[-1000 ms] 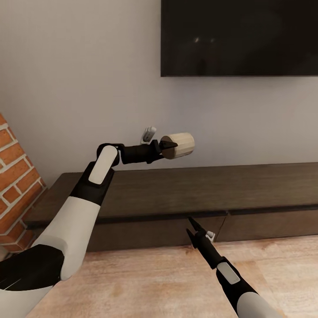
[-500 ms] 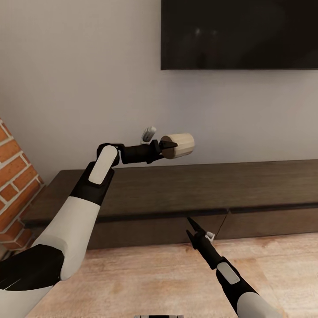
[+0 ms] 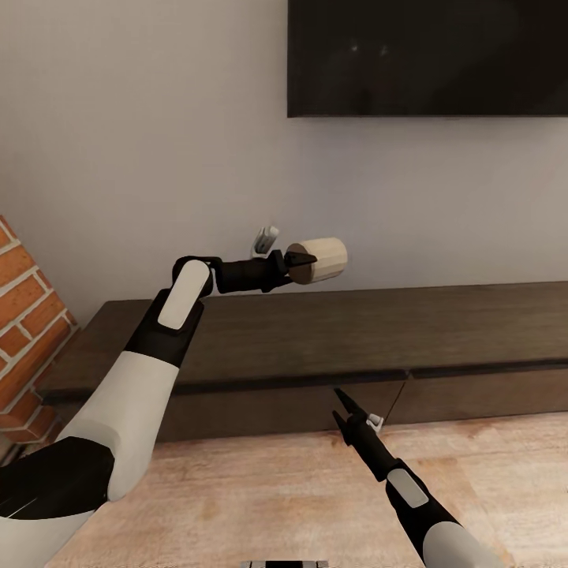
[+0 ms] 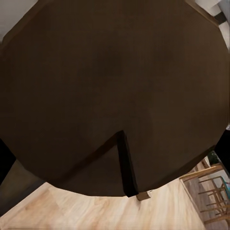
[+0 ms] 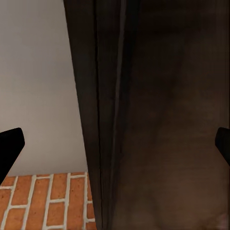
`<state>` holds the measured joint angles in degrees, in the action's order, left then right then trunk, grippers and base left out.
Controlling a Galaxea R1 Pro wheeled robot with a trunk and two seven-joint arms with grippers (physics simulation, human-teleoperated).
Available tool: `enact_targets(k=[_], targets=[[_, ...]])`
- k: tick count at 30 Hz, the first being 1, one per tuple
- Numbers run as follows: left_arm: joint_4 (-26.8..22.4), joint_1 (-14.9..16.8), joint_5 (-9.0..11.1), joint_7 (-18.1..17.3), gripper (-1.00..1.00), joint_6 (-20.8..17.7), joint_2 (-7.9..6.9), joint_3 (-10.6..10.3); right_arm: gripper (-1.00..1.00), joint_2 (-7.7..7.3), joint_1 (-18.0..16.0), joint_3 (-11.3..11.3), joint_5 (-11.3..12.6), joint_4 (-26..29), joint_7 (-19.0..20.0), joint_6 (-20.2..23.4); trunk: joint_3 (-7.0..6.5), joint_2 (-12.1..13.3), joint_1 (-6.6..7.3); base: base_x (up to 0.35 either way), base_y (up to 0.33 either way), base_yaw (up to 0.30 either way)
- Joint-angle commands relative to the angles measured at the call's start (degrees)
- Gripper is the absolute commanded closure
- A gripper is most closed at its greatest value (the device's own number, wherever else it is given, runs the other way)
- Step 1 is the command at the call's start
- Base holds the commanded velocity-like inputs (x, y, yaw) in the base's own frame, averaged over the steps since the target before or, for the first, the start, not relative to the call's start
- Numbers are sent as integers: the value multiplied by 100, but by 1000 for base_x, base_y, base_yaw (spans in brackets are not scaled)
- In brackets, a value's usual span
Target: Place each of the two pumpkins and all three candles from the living room inside a cabinet in the living room (use any cabinet), then make sure every cabinet is closed, and position the cauldron so it is next to a table in the living room.
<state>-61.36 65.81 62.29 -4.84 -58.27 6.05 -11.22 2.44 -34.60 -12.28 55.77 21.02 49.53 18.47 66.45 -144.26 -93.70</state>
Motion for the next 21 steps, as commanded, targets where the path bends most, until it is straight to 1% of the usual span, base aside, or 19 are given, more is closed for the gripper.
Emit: enact_targets(k=[1,4,16,21], targets=[[1,3,-33,-52,100,-17,-3,6,-100,2,-3,-12,43,-1,6,49,27,-4,-1,0,0,0],[1,4,-33,-52,100,-17,-12,6,-100,2,-3,-12,41,-1,5,47,94,-8,-9,0,0,0],[-5,7,-33,-52,100,-17,-16,6,-100,2,-3,-12,40,-1,4,43,94,-8,-9,7,0,0],[-21,4,-33,-53,100,-17,-16,3,-100,2,-3,-12,40,-1,4,43,94,-8,-9,244,0,0]])
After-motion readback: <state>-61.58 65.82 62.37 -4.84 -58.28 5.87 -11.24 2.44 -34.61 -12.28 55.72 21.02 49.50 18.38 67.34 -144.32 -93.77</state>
